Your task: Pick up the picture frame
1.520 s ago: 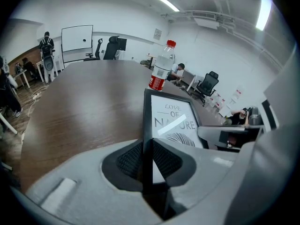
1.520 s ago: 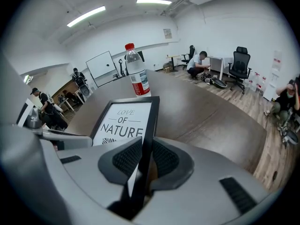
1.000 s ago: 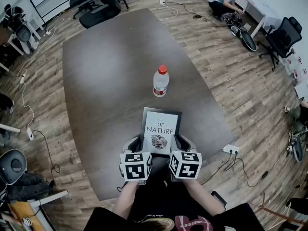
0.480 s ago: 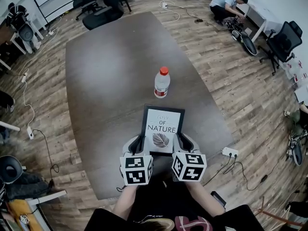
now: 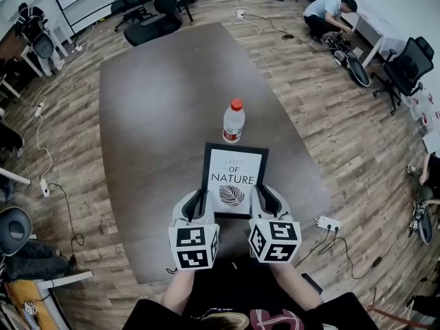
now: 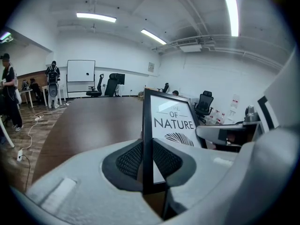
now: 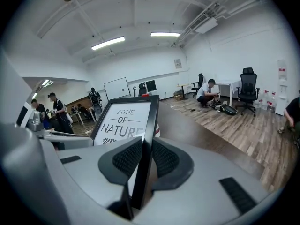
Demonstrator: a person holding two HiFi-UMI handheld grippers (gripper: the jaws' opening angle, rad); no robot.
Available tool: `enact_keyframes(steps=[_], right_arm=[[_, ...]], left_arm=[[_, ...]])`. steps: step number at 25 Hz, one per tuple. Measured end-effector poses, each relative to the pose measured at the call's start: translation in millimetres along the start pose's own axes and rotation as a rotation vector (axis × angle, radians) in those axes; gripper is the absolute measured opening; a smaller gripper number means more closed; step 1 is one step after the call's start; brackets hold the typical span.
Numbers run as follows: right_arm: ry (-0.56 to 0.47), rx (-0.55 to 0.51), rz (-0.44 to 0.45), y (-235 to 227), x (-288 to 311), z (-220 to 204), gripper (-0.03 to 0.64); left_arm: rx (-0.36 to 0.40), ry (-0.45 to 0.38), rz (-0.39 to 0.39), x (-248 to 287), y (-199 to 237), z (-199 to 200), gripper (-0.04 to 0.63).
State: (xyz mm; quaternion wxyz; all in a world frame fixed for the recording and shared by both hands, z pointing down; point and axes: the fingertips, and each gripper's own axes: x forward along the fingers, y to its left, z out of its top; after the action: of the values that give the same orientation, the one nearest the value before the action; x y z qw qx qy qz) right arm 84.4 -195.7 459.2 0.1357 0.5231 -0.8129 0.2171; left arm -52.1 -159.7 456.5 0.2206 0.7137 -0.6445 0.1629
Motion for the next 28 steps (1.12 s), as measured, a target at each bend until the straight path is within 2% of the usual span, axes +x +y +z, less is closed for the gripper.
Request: enact_keyframes(steps=[8, 14, 28], right_arm=[[-0.081, -0.048, 0.027, 12, -13, 27, 0.078], [-0.131, -0.054, 0.05, 13, -16, 43, 0.08], [-0.159, -0.078, 0.073, 18, -23, 53, 0.08]], left_arm=[[-0.002, -0.076, 0.021, -18, 2, 23, 0.072], [0.024, -0.127, 0.038, -27, -3, 42, 0.072], [0.019, -0.152, 0.06, -38, -4, 47, 0.072]])
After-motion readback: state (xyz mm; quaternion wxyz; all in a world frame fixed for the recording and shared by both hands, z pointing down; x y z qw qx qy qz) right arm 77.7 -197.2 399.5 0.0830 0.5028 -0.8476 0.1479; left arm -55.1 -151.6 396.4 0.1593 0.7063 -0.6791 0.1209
